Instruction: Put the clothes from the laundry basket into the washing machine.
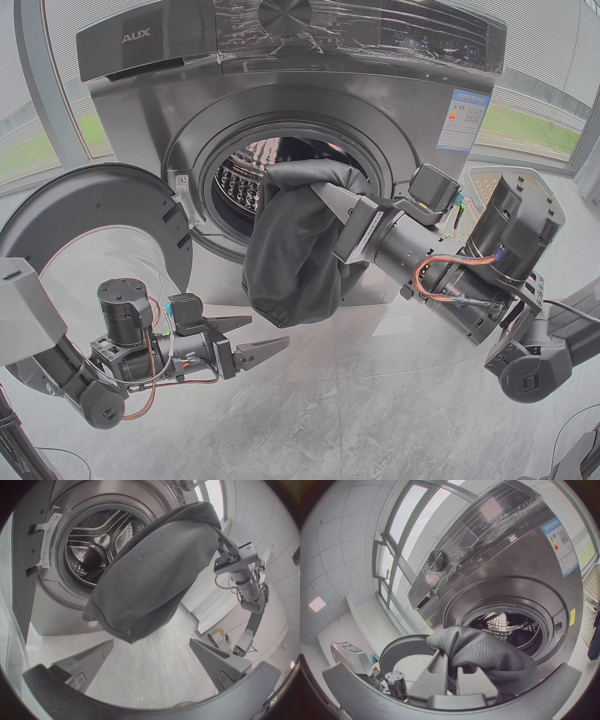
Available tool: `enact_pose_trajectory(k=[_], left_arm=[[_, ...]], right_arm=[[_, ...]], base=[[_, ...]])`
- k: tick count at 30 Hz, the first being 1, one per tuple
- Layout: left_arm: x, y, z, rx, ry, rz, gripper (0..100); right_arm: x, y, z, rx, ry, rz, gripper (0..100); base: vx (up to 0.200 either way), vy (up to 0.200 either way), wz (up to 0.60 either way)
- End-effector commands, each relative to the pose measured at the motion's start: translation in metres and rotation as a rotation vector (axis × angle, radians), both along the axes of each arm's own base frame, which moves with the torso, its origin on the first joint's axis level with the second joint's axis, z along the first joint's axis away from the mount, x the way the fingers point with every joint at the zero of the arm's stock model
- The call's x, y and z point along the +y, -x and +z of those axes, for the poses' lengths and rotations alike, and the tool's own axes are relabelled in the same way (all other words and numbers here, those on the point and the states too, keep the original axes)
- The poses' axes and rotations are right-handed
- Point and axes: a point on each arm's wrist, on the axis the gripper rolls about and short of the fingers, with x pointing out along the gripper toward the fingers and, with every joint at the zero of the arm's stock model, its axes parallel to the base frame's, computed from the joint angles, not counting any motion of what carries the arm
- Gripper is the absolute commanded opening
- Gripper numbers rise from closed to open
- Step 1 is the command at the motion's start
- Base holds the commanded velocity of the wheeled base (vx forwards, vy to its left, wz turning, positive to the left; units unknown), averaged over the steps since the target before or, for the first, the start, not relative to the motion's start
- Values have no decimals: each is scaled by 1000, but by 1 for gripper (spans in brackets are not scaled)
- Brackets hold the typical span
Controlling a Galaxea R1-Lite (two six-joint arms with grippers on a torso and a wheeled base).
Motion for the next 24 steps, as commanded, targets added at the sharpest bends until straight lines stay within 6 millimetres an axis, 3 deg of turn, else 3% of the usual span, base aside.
enact_pose_trajectory(k=[1,15,24], left_arm=[[-12,-18,-33,41,4,5,100],[-20,-36,-24,-30,73,53,100],[-28,-36,-15,-103,116,76,100]], right_arm=[[1,3,0,-2,-1,9,0],[6,5,-4,9,8,21,0],[7,1,-10,12,13,13,0]], base=[[0,0,0],[0,0,0],[0,0,0]])
